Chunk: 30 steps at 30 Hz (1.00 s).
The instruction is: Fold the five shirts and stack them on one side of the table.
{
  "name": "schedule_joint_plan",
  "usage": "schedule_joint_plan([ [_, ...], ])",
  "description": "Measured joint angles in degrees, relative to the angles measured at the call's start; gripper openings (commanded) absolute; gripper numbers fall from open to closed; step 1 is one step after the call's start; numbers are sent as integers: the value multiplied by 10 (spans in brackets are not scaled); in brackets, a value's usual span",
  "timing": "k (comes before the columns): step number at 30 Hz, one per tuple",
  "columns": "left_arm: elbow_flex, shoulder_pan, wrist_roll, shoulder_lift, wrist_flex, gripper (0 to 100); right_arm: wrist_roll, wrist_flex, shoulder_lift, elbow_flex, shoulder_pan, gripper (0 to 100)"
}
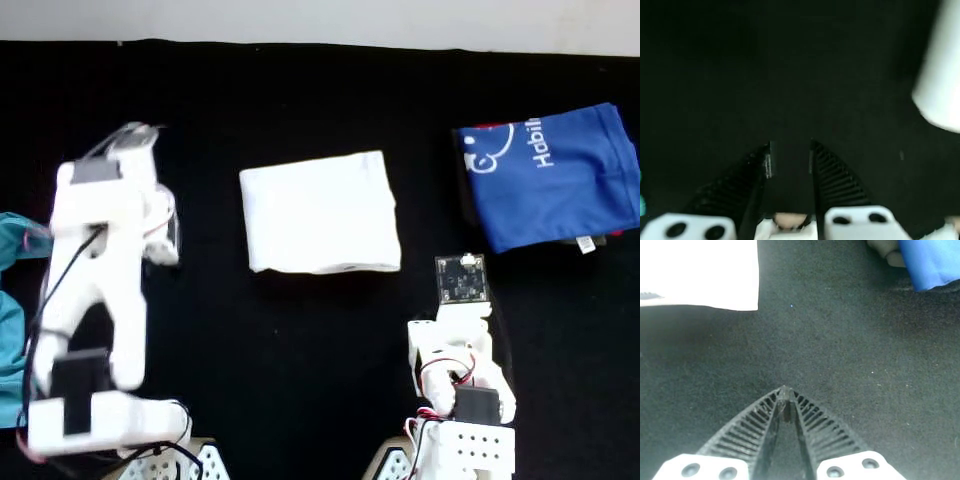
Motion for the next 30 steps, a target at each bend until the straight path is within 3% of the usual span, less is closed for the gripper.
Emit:
schedule_joint_plan([
  [7,309,-31,-33,-175,-211,122,0,0,0,0,0,9],
  [12,440,-31,-84,-222,-331,122,0,0,0,0,0,9],
  [26,469,-52,-86,-235,-353,122,0,32,0,0,0,9],
  [30,469,-54,-86,-235,-353,122,27,55,0,-62,-4,9],
])
